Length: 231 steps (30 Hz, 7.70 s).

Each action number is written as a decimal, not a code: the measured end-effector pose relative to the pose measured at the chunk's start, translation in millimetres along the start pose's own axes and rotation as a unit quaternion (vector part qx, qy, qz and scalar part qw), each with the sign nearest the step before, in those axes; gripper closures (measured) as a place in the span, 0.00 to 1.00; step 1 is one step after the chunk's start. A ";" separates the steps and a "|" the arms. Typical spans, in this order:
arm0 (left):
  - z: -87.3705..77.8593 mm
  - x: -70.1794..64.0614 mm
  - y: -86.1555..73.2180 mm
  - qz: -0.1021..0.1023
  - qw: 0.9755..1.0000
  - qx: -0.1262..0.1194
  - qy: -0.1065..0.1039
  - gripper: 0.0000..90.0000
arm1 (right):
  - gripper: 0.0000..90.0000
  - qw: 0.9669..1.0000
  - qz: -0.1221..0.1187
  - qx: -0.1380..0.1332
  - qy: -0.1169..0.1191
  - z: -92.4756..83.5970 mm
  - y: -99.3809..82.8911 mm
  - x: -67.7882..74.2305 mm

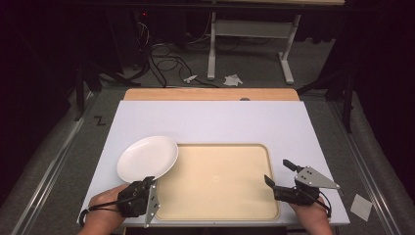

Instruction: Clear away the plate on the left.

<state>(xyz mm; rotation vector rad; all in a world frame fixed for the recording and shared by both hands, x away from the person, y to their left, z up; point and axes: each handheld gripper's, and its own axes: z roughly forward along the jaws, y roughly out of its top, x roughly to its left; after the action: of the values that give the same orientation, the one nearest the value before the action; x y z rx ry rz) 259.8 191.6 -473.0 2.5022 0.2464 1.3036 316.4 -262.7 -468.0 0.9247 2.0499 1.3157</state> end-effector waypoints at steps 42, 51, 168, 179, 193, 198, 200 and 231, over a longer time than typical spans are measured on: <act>21.8 -22.2 89.4 0.074 0.992 -0.095 -0.035 0.96 | 0.18 1.000 -0.003 0.003 0.001 1.5 -0.8 0.2; 24.7 -37.6 115.8 0.111 0.984 -0.129 -0.051 0.95 | 0.18 1.000 0.000 0.002 0.001 0.8 -1.2 -0.3; 43.4 -52.2 121.5 0.063 0.967 -0.153 -0.193 0.60 | 0.18 1.000 -0.001 0.006 0.006 2.3 -1.5 0.4; 37.1 -48.8 123.8 0.055 0.964 -0.174 -0.196 0.60 | 0.18 1.000 -0.002 0.007 0.005 1.8 -1.6 0.4; 35.6 -36.6 121.5 0.021 0.964 -0.185 -0.187 0.59 | 0.18 1.000 -0.004 0.006 0.005 2.0 -1.4 -0.1; 41.6 -24.2 112.4 -0.045 0.962 -0.188 -0.190 0.59 | 0.18 1.000 -0.002 0.005 0.005 1.7 -1.4 0.2; 42.9 -21.2 110.4 -0.056 0.961 -0.188 -0.193 0.59 | 0.18 1.000 -0.004 0.005 0.005 1.7 -1.3 0.2; 27.1 65.0 -19.3 -0.404 0.891 -0.190 -0.084 0.18 | 0.18 1.000 -0.001 0.004 0.002 0.6 -1.4 -0.4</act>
<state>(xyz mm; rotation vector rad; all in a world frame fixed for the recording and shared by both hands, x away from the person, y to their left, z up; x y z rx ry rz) 319.0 223.4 -444.5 1.8235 0.8006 0.6923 316.8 -263.1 -469.5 0.9236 2.0594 1.3102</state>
